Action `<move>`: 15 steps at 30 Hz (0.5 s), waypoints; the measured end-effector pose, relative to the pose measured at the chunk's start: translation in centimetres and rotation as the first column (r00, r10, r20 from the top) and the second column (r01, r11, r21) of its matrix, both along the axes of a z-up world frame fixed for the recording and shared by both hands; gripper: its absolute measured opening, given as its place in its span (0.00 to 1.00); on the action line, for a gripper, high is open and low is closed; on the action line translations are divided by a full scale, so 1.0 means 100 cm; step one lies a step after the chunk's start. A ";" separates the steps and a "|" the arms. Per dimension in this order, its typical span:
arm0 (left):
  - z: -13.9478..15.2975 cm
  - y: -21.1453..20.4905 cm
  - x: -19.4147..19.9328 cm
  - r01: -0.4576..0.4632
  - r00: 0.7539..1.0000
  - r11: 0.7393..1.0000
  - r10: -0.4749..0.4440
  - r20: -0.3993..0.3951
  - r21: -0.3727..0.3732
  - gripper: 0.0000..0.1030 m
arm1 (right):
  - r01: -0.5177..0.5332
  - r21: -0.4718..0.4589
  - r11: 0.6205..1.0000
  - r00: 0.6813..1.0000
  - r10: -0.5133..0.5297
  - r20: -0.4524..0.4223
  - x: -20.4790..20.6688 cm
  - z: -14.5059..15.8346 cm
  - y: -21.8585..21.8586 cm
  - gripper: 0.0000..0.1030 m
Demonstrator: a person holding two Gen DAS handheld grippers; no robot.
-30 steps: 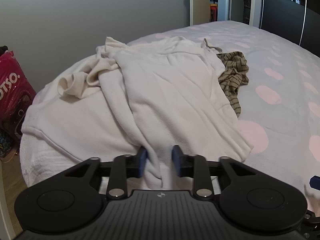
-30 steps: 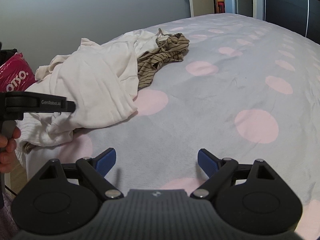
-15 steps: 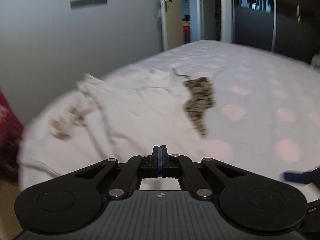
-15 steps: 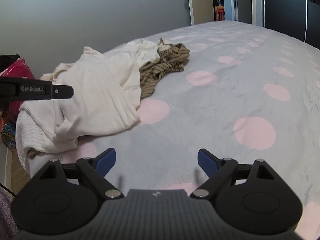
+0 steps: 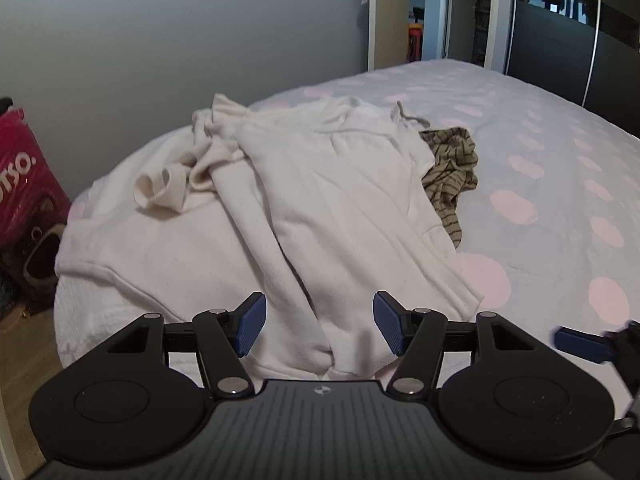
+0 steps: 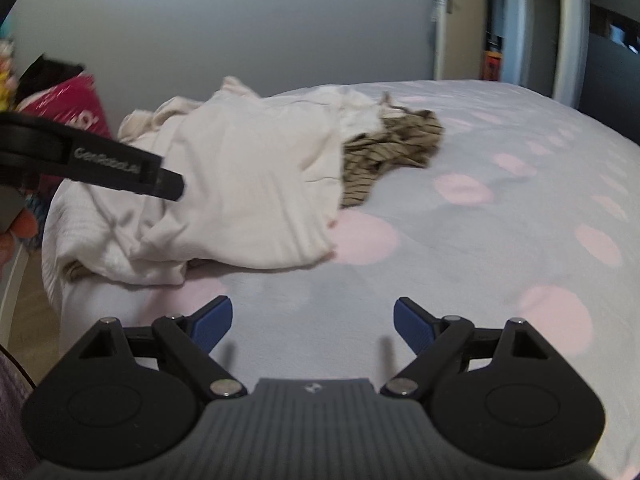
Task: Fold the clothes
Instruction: 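Reach both grippers into the white clothes pile and close on the cloth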
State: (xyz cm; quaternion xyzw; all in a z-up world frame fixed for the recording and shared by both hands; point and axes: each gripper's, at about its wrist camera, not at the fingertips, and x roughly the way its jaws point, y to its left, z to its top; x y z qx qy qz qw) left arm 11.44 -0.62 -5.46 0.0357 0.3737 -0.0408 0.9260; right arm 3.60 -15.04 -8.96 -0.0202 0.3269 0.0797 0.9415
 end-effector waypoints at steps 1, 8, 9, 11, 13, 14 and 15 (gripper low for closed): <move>-0.001 0.000 0.001 -0.001 1.000 1.000 0.001 0.000 -0.005 0.56 | -0.019 -0.020 1.000 1.000 0.019 0.004 0.004 0.000 0.005 0.74; -0.008 0.005 0.011 -0.034 0.999 0.998 0.034 -0.017 -0.048 0.49 | -0.157 -0.121 0.980 0.986 0.162 0.033 0.028 -0.010 0.043 0.70; -0.010 0.006 0.012 -0.036 0.999 0.998 0.036 -0.016 -0.042 0.43 | -0.164 -0.132 0.978 0.985 0.170 0.035 0.031 -0.013 0.047 0.65; -0.012 0.007 0.014 -0.039 0.999 0.999 0.038 -0.016 -0.031 0.31 | -0.148 -0.166 0.975 0.986 0.158 0.048 0.036 -0.017 0.054 0.45; -0.016 0.007 0.017 -0.040 0.999 0.999 0.040 -0.018 -0.026 0.31 | -0.121 -0.184 0.975 0.989 0.134 0.064 0.043 -0.019 0.058 0.34; -0.017 0.008 0.019 -0.046 0.999 0.999 0.045 -0.019 -0.029 0.31 | -0.114 -0.167 0.979 0.989 0.128 0.071 0.045 -0.019 0.058 0.34; -0.018 0.008 0.020 -0.050 0.999 0.998 0.050 -0.020 -0.031 0.31 | -0.110 -0.148 0.983 0.989 0.122 0.078 0.048 -0.019 0.058 0.34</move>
